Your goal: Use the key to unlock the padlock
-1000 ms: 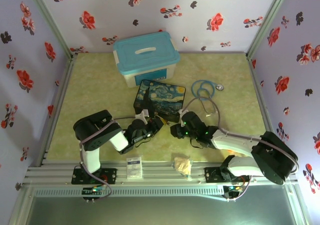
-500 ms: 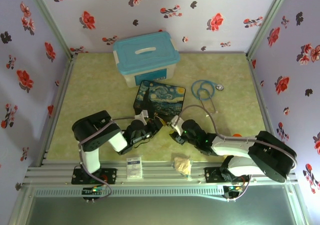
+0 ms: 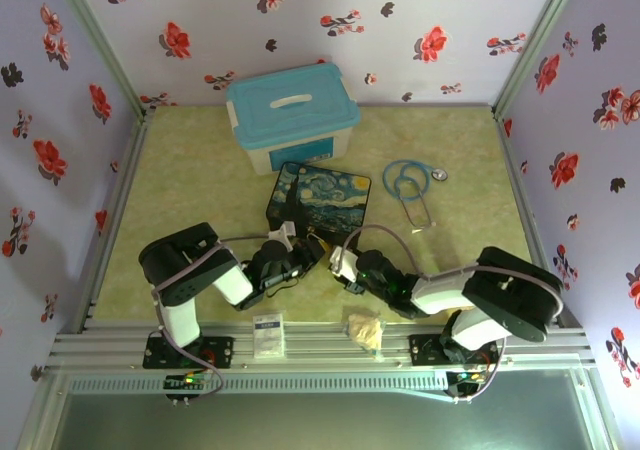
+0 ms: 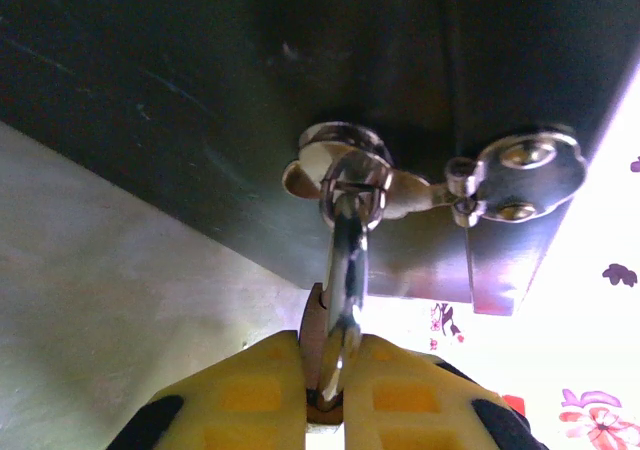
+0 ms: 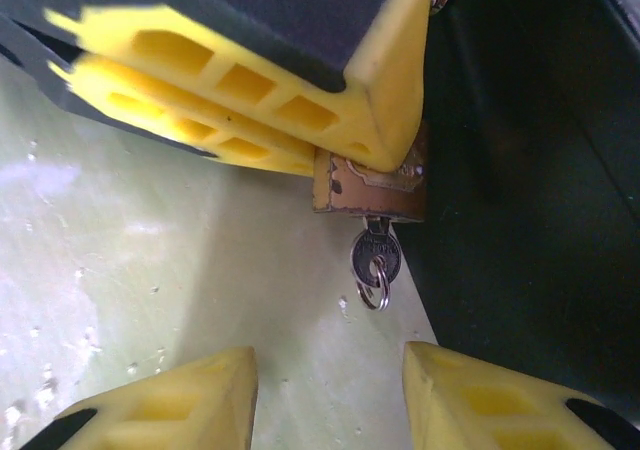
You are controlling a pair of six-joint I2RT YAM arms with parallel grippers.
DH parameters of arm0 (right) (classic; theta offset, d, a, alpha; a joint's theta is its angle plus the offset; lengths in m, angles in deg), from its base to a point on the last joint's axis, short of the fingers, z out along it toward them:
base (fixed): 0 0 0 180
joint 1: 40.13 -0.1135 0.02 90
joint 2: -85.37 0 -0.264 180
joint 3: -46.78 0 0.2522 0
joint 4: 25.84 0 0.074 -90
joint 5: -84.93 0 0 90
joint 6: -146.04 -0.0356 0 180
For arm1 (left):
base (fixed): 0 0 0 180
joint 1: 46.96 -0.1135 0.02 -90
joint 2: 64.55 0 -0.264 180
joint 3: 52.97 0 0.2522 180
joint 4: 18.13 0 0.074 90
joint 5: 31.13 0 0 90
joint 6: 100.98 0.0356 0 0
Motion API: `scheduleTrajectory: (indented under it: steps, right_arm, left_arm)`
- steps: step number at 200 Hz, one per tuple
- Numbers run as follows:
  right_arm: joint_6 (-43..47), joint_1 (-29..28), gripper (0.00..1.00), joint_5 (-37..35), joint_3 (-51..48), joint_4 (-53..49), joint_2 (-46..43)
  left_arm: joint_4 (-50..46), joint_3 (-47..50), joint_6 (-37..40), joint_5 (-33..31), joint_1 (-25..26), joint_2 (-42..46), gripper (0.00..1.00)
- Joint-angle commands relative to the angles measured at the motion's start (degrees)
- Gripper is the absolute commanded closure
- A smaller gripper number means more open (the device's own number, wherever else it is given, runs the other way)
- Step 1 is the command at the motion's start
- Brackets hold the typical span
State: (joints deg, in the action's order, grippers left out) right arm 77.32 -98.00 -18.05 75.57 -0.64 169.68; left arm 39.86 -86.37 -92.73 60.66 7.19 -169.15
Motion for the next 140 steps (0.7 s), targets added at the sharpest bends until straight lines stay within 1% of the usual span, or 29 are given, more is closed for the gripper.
scheduleTrajectory:
  steps: [1, 20, 30, 45, 63, 90, 140]
  right_arm:
    - [2.71, -0.5, 0.59, -5.81, 1.44, 7.85, 2.42]
    - [2.85, -0.75, 0.6, -9.47, 2.29, 9.83, 5.04]
    - [3.26, -1.22, 0.61, -10.88, 2.25, 12.87, 6.61]
    - [4.15, -1.89, 0.62, -12.36, 2.36, 16.44, 8.99]
    - [4.73, -2.32, 0.65, -13.2, 3.29, 17.06, 11.22]
    - [4.32, -2.68, 0.75, -14.58, 2.74, 20.24, 12.98]
    - [1.72, -2.76, 0.89, -12.2, 2.24, 16.42, 11.59]
  left_arm:
    - [-0.14, 0.94, 0.44, 0.6, 0.92, 0.97, 1.0]
    - [0.03, 0.87, 0.09, 0.67, 1.3, 1.23, 1.0]
    - [0.02, 0.85, 0.02, 0.6, 1.39, 1.28, 1.0]
    - [0.05, 0.83, -0.07, 0.63, 1.56, 1.17, 1.0]
    - [1.04, 0.92, -0.41, 0.52, 1.66, 0.76, 1.0]
    - [1.29, 0.96, -0.44, 0.55, 1.73, 0.79, 1.0]
    - [1.43, 1.27, -0.44, 0.41, 1.7, 0.93, 1.0]
